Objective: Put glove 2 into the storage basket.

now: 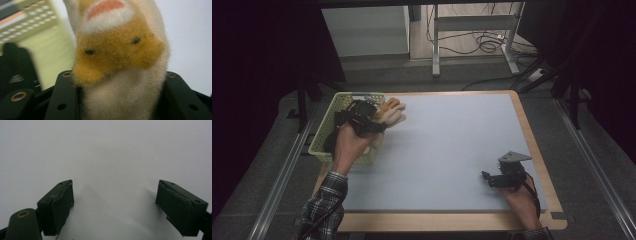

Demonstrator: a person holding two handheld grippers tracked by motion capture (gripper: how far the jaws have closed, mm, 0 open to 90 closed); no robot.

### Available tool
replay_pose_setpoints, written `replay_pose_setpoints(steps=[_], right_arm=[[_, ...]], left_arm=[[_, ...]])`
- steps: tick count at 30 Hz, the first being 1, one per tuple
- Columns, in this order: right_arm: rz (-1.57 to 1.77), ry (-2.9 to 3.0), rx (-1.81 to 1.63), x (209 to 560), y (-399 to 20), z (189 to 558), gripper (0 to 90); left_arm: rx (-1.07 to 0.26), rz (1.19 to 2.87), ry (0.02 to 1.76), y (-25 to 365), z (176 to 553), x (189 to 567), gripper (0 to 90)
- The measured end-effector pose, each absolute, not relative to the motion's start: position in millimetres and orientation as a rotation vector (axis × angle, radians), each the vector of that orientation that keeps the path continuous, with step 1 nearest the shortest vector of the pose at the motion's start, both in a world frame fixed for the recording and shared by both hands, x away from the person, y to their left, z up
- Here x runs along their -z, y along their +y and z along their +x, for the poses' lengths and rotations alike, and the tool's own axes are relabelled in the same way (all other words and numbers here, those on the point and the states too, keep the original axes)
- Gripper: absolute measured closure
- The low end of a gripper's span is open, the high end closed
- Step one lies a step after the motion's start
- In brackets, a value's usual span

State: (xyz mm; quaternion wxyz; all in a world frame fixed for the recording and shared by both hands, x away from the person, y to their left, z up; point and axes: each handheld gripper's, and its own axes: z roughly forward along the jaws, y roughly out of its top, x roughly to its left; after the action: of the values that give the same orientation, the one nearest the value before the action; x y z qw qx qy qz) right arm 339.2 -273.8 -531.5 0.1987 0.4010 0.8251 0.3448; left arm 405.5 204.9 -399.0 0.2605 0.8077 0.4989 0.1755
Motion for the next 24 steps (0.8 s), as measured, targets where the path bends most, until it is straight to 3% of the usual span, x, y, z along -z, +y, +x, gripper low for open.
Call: replay_pose_setpoints(steps=[12, 24], right_arm=[[1.123, 2.308, -0.965, 531, -274, 339, 14.4], [1.123, 2.308, -0.965, 531, -274, 339, 14.4]], left_arm=[[-0.523, 2.098, 1.560, 263, 425, 409, 53.3], [-0.466, 2.124, 1.691, 273, 463, 463, 51.8]])
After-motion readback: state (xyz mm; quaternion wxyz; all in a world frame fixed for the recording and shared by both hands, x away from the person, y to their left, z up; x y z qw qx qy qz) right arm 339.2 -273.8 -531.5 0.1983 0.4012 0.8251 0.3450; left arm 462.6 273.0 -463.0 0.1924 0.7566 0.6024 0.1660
